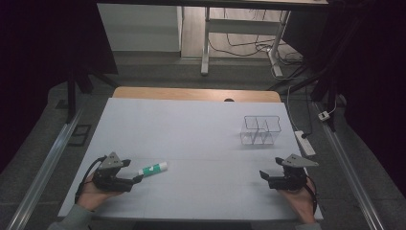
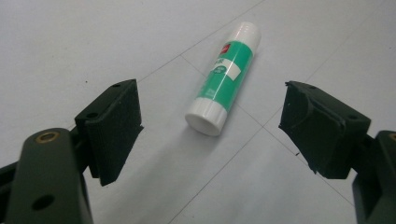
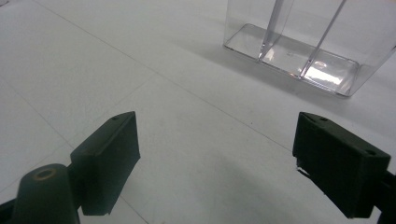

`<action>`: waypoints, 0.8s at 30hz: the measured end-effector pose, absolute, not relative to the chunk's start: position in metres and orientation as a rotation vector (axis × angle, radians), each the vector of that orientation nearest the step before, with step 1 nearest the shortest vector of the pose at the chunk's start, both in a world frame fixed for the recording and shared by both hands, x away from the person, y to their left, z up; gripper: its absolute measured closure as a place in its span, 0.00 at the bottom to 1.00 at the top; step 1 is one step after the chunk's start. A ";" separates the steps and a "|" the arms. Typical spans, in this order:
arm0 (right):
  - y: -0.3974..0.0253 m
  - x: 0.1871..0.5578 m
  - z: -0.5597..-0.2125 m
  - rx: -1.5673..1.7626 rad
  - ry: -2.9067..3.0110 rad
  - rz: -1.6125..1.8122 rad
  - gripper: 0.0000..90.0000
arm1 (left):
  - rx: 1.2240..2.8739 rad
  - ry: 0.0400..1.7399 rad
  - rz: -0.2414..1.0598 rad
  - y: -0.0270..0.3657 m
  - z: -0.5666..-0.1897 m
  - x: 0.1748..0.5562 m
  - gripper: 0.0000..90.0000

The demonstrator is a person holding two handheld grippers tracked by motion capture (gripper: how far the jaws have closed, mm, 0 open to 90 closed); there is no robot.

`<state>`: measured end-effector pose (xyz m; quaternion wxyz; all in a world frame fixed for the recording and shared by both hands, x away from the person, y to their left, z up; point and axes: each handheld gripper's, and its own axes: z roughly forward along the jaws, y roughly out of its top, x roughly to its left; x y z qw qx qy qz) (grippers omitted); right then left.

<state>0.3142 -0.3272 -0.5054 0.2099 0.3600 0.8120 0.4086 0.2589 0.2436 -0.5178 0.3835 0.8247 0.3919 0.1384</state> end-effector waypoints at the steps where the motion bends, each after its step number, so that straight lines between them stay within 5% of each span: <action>1: -0.327 0.315 -0.506 1.001 2.259 1.141 0.16 | 2.105 0.999 0.354 0.243 -0.518 0.259 0.22; 24: -0.323 0.317 -0.508 1.001 2.282 1.113 0.17 | 2.104 0.988 0.374 0.243 -0.518 0.258 0.22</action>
